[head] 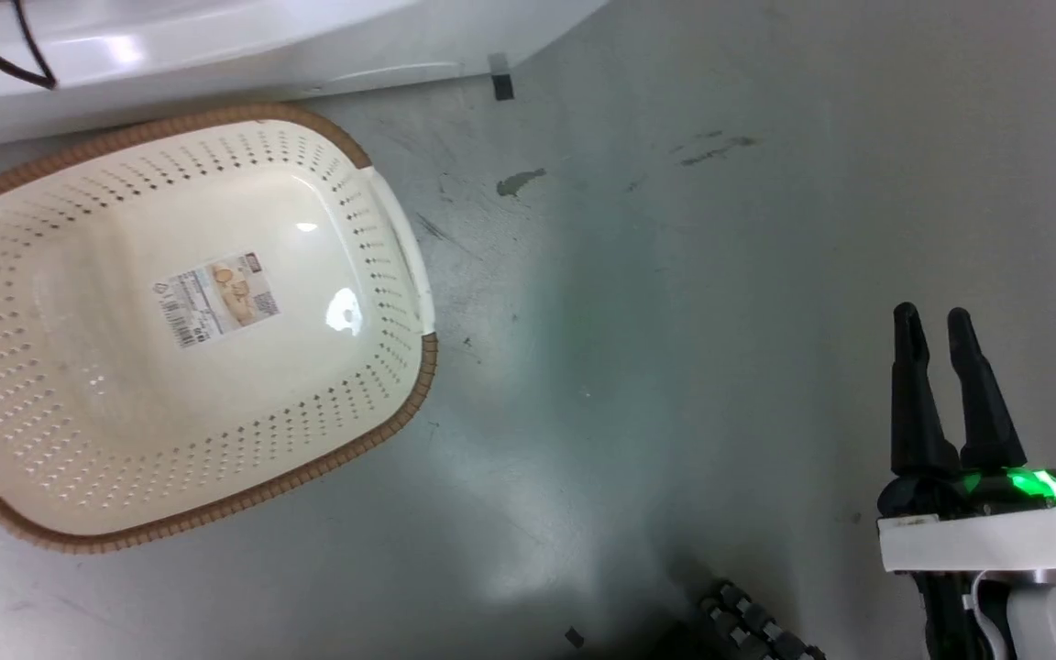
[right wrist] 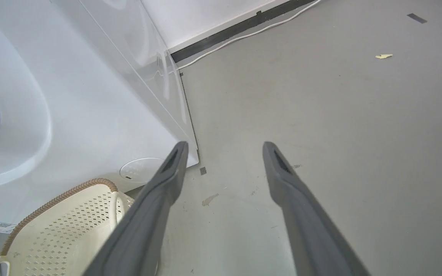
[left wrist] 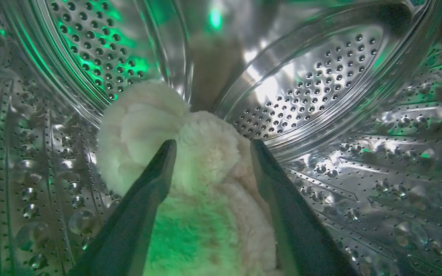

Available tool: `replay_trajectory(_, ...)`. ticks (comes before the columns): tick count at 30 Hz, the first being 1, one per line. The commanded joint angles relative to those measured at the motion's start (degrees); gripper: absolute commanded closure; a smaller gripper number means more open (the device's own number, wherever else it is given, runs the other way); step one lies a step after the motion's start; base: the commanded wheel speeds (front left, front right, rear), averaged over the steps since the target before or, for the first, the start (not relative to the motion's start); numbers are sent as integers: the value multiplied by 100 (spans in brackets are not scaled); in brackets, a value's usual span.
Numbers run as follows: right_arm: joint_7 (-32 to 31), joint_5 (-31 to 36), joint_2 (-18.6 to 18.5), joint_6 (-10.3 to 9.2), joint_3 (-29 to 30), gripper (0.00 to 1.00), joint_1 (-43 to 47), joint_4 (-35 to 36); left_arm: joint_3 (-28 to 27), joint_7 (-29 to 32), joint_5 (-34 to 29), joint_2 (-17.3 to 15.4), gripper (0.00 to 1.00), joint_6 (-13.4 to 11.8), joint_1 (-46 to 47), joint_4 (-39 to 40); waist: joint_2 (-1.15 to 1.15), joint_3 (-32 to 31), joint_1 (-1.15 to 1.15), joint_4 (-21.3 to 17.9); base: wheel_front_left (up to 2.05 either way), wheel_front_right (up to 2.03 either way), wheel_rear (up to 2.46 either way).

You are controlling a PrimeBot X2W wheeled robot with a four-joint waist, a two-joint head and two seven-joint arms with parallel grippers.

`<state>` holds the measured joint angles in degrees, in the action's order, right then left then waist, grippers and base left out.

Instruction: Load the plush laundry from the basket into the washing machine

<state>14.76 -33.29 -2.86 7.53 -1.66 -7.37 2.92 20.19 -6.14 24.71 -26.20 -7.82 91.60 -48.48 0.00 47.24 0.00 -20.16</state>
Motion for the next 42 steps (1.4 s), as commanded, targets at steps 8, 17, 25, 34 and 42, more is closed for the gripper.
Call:
replay_trajectory(8, 24, 127, -1, -4, 243, 0, -178, -29, 117, -205, 211, 342, 0, 253, -414, -252, 0, -464, 0, 347, 0, 0, 0)
replay_trajectory(17, 24, 380, -1, -4, 363, 0, -223, -167, 213, -544, 413, 751, 0, 418, -1216, -440, 0, -1243, 0, 751, 0, 0, 0)
replay_trajectory(25, 24, 663, -1, -4, 428, 0, -86, -329, 216, -764, 620, 1103, 0, 518, -2032, -519, 0, -2000, 0, 1067, 0, 0, 0)
replay_trajectory(34, 24, 1056, -1, -4, 385, 0, 148, -515, 173, -860, 793, 1279, 0, 626, -3054, -360, 0, -2827, 0, 1271, 0, 0, 0)
replay_trajectory(42, 24, 1538, -1, -4, 264, 0, 457, -698, 91, -882, 884, 1329, 0, 612, -4026, 120, 0, -3559, 0, 1515, 0, 0, 0)
